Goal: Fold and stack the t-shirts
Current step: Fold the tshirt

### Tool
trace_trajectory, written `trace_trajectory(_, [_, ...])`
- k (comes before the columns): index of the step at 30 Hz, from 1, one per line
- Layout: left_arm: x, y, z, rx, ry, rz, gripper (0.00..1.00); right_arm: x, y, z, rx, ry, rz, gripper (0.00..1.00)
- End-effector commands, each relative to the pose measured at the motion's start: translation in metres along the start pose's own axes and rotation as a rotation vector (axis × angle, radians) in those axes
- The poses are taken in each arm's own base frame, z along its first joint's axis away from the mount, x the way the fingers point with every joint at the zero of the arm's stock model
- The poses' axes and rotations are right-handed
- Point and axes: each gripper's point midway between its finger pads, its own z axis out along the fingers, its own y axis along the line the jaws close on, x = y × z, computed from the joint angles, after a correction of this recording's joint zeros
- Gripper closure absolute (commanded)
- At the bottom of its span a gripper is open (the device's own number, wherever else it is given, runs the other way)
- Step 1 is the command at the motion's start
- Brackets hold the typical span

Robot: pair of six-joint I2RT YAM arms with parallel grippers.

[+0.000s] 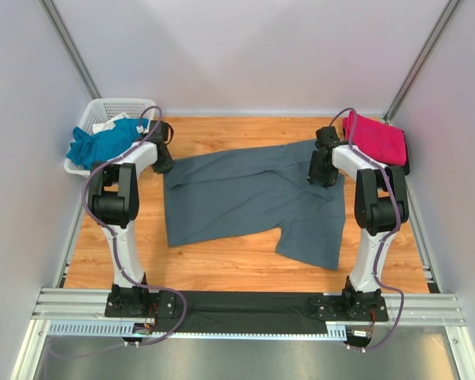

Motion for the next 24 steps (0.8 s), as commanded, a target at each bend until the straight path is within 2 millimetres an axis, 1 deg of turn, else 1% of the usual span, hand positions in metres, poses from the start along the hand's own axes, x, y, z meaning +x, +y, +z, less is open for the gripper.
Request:
trace_trajectory(1, [-0.012, -0.004, -0.010, 0.024, -0.036, -0.019, 0.81, 0.008, -0.013, 0.005, 0.050, 0.039, -0.023, 0.49])
trace_trajectory(2, [-0.012, -0.004, -0.010, 0.023, -0.037, -0.019, 0.86, 0.007, -0.013, 0.005, 0.051, 0.037, -0.023, 0.49])
trace_trajectory(4, [-0.013, -0.002, -0.010, 0.017, -0.038, -0.018, 0.91, 0.006, -0.013, 0.005, 0.047, 0.037, -0.021, 0.50])
trace_trajectory(5, [-0.013, -0.002, -0.010, 0.016, -0.039, -0.018, 0.98, 0.007, -0.012, 0.005, 0.049, 0.037, -0.023, 0.50])
trace_trajectory(6, [-0.013, -0.002, -0.010, 0.009, -0.041, -0.015, 1.00, 0.007, -0.013, 0.005, 0.049, 0.037, -0.021, 0.50])
trace_trajectory(9, [-0.017, 0.001, -0.012, -0.004, -0.056, -0.002, 1.00, 0.008, -0.013, 0.006, 0.051, 0.042, -0.021, 0.50])
trace_trajectory(16, [-0.036, 0.003, -0.028, 0.002, -0.122, 0.031, 1.00, 0.008, -0.013, 0.006, 0.051, 0.042, -0.021, 0.50])
trace_trajectory(19, [-0.034, 0.002, -0.029, 0.011, -0.114, 0.037, 1.00, 0.009, -0.013, 0.006, 0.050, 0.040, -0.022, 0.50])
trace_trajectory(20, [-0.033, -0.002, -0.030, 0.031, -0.108, 0.028, 1.00, 0.008, -0.013, 0.006, 0.049, 0.039, -0.022, 0.50])
trace_trajectory(21, [-0.033, -0.004, -0.032, 0.046, -0.107, 0.022, 0.94, 0.009, -0.013, 0.007, 0.050, 0.044, -0.019, 0.50])
trace_trajectory(22, [-0.029, -0.006, -0.031, 0.058, -0.101, 0.019, 0.82, 0.010, -0.012, 0.006, 0.047, 0.045, -0.022, 0.50])
trace_trajectory(24, [-0.026, -0.011, -0.036, 0.085, -0.095, 0.010, 0.74, 0.009, -0.013, 0.006, 0.047, 0.041, -0.022, 0.50])
